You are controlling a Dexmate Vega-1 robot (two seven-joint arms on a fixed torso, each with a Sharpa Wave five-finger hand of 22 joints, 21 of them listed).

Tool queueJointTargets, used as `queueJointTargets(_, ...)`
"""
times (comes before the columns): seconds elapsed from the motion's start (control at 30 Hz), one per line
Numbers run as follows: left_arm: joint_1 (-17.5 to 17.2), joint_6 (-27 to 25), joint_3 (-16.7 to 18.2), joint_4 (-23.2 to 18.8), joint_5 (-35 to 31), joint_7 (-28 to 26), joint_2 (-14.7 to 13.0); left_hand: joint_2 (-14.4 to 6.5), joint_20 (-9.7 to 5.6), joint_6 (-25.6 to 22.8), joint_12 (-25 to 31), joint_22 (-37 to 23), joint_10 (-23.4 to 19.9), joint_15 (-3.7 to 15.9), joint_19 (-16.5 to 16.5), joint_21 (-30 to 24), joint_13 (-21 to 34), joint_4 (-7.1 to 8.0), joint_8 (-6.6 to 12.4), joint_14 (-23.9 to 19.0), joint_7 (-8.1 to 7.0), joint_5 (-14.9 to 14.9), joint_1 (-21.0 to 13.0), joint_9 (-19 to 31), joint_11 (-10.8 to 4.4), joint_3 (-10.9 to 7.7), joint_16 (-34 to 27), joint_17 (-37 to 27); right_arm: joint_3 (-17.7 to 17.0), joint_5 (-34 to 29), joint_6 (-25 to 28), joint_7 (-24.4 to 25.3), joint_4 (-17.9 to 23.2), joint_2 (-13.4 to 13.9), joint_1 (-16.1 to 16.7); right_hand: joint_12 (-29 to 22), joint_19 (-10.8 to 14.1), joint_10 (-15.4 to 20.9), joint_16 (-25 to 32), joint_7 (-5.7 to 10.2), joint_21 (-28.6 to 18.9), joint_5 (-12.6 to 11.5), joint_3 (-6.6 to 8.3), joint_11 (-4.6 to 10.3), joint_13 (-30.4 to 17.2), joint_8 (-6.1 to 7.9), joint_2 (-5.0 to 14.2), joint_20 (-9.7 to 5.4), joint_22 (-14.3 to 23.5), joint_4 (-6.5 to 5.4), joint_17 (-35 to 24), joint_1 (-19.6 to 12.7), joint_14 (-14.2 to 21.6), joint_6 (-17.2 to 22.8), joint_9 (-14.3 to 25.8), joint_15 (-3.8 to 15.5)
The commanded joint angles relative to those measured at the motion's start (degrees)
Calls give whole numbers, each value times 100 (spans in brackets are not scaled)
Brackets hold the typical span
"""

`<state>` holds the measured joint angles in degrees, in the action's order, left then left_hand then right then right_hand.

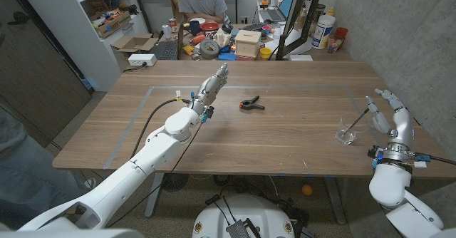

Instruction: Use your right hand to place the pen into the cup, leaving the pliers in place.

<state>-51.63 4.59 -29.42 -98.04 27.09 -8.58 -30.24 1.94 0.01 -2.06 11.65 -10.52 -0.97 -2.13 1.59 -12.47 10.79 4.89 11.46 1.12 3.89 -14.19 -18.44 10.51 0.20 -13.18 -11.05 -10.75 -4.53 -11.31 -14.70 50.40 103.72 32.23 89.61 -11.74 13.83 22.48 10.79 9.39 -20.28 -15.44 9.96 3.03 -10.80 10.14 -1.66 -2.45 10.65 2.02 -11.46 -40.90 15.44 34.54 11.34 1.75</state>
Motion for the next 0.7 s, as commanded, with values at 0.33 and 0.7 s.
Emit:
queueJointTargets(0.33, 26, 1482, 174, -120, -919, 183, -155, -51, 9, 95, -18, -21, 35, 4, 83, 45, 12, 5, -39, 45, -2, -8, -67, 27, -20, 34, 32, -8, -64, -819, -217, -107, 733, -334, -419, -80, -7, 129, 27, -323, 79, -17, -46, -199, -16, 39, 180, 13, 23, -220, -10, 326, -39, -152, 43, -46)
queueJointTargets(0.7, 41, 1593, 170, 80, -1245, 168, -115, -67, 25, 16, 12, -19, -43, 19, 74, 39, 11, 4, -4, 9, -20, -12, -78, 27, -52, 42, 17, -5, 240, -1136, -156, -153, 688, -403, -676, -104, 0, 187, 56, -321, 100, 15, -67, -165, -14, 77, 271, 46, 25, -314, -12, 472, 12, -132, 46, -74)
